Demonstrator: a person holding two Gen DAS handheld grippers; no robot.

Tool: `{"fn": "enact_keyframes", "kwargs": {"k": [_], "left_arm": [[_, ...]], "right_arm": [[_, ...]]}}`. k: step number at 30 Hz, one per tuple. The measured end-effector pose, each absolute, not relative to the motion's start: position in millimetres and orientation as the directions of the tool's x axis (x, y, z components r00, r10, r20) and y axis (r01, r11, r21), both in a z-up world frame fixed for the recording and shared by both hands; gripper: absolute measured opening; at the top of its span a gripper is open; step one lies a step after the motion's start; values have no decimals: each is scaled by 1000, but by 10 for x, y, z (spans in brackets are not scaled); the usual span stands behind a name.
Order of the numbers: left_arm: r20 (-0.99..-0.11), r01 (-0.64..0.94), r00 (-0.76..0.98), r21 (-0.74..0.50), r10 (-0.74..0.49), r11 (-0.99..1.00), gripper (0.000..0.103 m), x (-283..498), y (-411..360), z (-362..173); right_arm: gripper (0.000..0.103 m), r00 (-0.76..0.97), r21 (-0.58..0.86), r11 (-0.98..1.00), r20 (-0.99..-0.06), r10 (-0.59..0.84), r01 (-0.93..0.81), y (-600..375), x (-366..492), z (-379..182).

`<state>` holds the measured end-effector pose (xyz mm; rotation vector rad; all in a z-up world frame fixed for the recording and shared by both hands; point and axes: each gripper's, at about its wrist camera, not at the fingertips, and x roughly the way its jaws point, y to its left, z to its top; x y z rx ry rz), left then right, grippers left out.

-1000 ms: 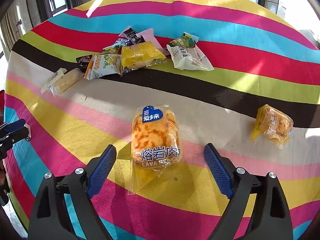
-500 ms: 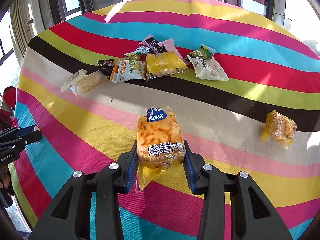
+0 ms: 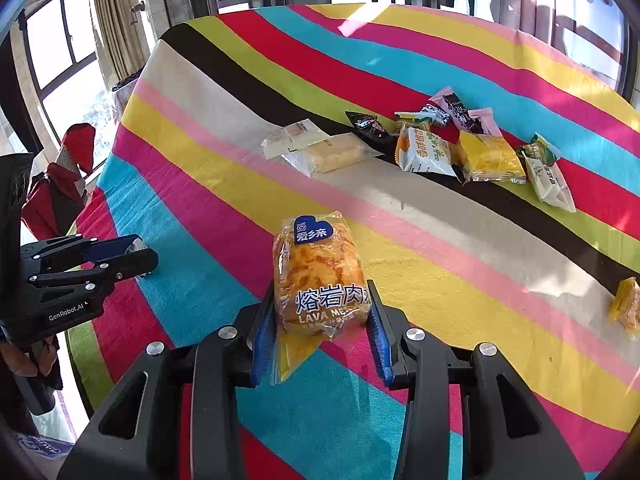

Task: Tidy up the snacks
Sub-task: 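Carry both packets over the white box and open both tools to drop them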

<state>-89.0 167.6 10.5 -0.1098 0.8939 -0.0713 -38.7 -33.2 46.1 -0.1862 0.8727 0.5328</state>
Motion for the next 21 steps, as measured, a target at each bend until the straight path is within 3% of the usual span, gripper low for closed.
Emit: {"fn": "enact_keyframes", "kwargs": {"k": [21], "left_arm": [[-748,-101,662,-146,-43,984,34,-1536,2300,180]], "right_arm": [[40,385,86,670,-762,521,-737,744,-955,476]]}}
